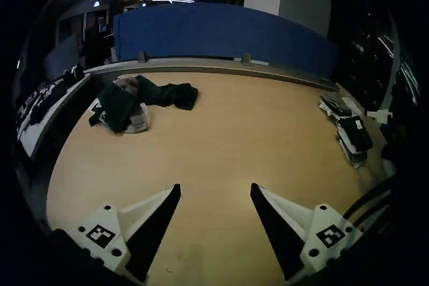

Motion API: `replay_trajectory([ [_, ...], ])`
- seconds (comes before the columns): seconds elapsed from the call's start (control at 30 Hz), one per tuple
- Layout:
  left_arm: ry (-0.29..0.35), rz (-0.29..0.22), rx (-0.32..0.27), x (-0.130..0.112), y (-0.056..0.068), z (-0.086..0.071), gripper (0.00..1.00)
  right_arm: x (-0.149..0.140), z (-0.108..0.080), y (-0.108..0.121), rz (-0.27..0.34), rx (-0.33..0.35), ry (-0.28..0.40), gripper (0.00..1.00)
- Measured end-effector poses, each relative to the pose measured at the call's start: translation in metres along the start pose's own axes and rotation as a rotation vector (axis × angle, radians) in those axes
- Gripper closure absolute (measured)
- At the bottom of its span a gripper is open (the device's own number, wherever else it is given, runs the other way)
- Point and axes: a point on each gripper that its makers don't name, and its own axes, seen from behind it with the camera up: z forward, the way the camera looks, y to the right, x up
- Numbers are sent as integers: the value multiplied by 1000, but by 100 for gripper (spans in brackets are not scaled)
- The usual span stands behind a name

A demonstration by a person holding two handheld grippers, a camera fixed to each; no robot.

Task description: Fold towel

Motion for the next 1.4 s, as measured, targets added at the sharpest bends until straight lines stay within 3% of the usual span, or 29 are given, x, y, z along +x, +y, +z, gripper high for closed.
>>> replay_trajectory([
  [0.2, 17, 2, -7, 6, 1, 0, 3, 5, -9, -6, 29, 3, 37, 0],
  [0.37, 49, -5, -10, 13, -2, 0, 3, 24, -25, -26, 46, 27, 153, 0],
  [0.6, 101, -32, -13, 24, -6, -2, 3, 40, -42, -43, 31, -19, 272, 0],
  [0.9, 277, -53, 20, 74, -18, -7, 3, 67, -69, -68, 36, -52, 426, 0],
  [1.07, 453, -51, 37, 122, -26, -24, 3, 83, -85, -77, 73, -60, 541, 0],
  [1.17, 539, -46, 43, 144, -26, -31, 3, 80, -86, -83, 93, -51, 555, 0],
  [1.4, 580, -43, 55, 161, -33, -27, 3, 79, -89, -84, 112, -71, 560, 0],
])
